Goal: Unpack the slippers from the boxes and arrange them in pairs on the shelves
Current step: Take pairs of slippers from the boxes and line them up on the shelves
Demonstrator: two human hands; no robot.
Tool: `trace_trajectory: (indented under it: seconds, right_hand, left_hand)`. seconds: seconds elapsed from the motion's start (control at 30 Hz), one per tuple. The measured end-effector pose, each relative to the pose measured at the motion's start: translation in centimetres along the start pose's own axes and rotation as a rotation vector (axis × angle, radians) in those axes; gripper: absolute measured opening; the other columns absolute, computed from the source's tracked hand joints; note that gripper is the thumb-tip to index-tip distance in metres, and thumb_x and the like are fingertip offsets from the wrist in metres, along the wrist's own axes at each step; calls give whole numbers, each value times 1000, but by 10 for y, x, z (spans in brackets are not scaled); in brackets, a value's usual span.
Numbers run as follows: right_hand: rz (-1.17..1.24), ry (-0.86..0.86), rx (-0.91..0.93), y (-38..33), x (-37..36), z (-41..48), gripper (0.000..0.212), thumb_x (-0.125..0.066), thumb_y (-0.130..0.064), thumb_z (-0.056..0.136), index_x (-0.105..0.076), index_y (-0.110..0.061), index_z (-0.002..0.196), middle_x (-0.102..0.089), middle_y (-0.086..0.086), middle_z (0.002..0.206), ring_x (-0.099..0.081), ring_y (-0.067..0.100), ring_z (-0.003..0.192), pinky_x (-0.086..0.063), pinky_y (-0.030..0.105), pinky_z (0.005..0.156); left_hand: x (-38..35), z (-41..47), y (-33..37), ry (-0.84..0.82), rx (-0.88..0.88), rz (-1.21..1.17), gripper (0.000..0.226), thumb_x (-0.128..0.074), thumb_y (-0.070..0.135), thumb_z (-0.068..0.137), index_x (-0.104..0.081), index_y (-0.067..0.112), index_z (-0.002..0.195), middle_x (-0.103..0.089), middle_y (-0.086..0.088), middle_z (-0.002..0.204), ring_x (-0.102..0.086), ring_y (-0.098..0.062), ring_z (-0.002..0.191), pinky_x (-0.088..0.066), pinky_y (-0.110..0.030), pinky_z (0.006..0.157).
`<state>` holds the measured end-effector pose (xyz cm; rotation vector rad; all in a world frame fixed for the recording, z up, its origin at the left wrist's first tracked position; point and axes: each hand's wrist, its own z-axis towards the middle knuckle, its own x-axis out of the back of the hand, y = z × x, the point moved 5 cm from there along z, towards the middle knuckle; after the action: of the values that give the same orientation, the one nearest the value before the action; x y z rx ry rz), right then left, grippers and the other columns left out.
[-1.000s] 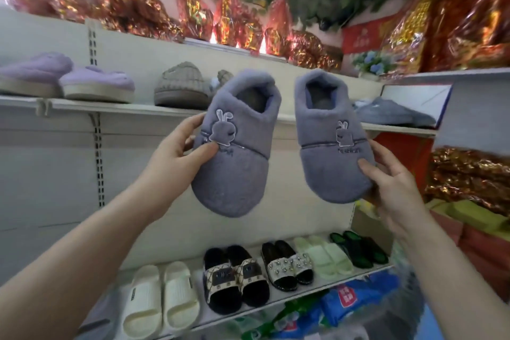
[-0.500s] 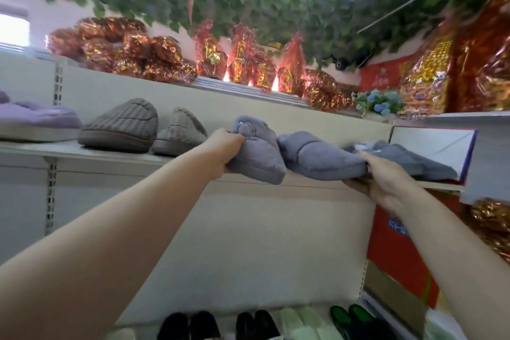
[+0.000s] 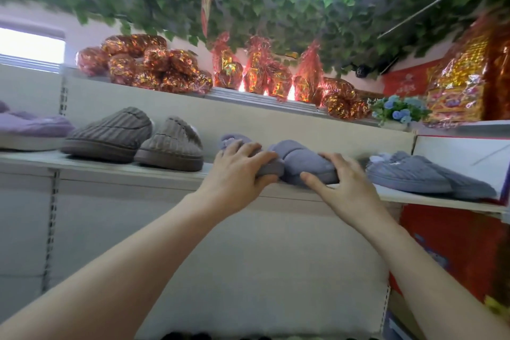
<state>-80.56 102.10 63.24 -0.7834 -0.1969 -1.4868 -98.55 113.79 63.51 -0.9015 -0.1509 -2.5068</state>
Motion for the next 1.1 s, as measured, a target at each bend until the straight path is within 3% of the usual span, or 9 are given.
trace_trajectory:
  seconds: [0.17,0.43,0.6,0.8,1.1]
  right_hand:
    - [-58,-25,21,-14,-31,18,63,-56,-68,78,-49,-37,133,-52,8,119,-53,29,113,-41,33,92]
    - [-144,-117,-1,-17,-62,30,64,-50,-71,82,-40,-37,135,-48,11,120,-55,39,109,-47,41,93]
    - [-305,-76,91,-23,-55,20,63,-47,-64,88,-39,-29,140,-50,14,123,-49,36,114,-41,42,96]
    - [-443,76,394,-66,-56,-22,56,-48,-50,90,-51,-16,135,-52,19,124,-49,39,113,-41,46,95]
    - [-335,-108,543,-157,-123,-156,53,-43,-46,93,-54,-10,131,-55,19,129,-49,38,123,-39,47,100]
  left_hand:
    - [-10,5,-26,-75,11,102,55,-28,50,87,-56,27,128,-60,-7,120,-53,-34,109,-44,-49,92]
    - [-24,5,-40,-139,15,161,55,-26,51,88,-50,27,131,-54,-11,127,-49,-37,113,-43,-52,92]
    - [-3,-15,-30,-89,-43,158,52,-30,44,91,-47,22,135,-49,-11,133,-46,-35,120,-41,-49,100]
    - [30,-83,-31,16,-101,176,37,-51,31,96,-56,16,130,-56,-6,129,-48,-28,123,-35,-33,106]
    - [83,-259,-62,-79,9,212,32,-46,31,100,-62,17,123,-62,-3,121,-55,-25,113,-44,-36,100]
